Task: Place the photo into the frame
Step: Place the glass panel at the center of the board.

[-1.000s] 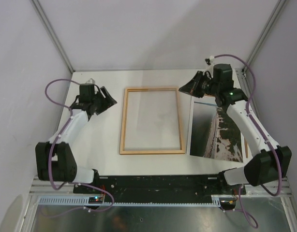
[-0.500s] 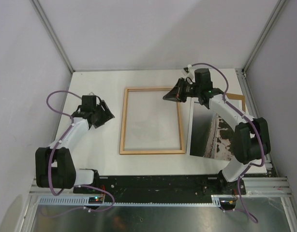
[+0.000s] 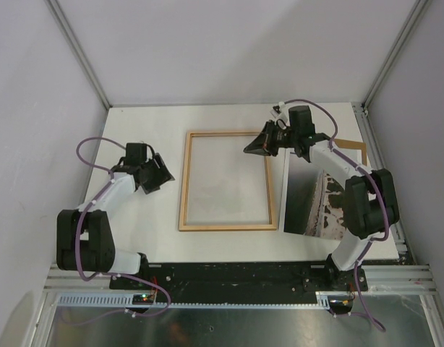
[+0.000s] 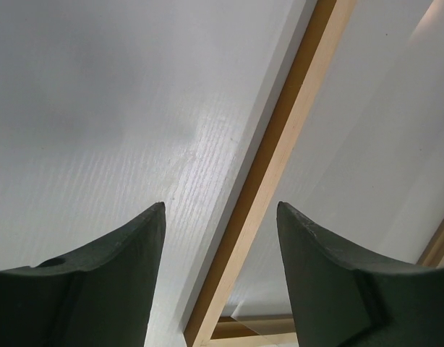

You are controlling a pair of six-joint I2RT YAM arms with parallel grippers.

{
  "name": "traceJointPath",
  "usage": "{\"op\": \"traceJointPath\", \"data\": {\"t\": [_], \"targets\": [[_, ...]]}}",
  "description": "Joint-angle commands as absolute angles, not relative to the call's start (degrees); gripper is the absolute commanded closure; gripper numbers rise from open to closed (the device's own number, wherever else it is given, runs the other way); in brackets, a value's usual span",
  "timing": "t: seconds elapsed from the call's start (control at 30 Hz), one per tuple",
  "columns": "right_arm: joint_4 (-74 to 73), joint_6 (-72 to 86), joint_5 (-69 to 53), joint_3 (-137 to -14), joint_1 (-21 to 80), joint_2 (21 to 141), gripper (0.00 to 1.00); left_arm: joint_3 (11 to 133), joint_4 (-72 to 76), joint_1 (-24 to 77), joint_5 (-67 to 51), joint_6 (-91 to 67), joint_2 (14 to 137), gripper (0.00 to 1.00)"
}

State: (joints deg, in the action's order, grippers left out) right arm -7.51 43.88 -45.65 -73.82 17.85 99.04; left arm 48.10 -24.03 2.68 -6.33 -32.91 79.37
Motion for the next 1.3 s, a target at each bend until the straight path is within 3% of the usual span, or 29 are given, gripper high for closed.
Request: {"op": "traceJointPath", "data": {"t": [0.0, 1.27], "targets": [[-2.81, 44.82, -48.26, -73.22, 17.1, 99.72, 1.0, 48.38, -22.47, 3.06, -7.61, -31.29, 79.76, 0.33], [5.74, 50.18, -48.71, -69.59, 17.9, 101.8, 1.0, 48.6, -22.48, 5.35, -8.32, -30.58, 82.11, 0.34]]}}
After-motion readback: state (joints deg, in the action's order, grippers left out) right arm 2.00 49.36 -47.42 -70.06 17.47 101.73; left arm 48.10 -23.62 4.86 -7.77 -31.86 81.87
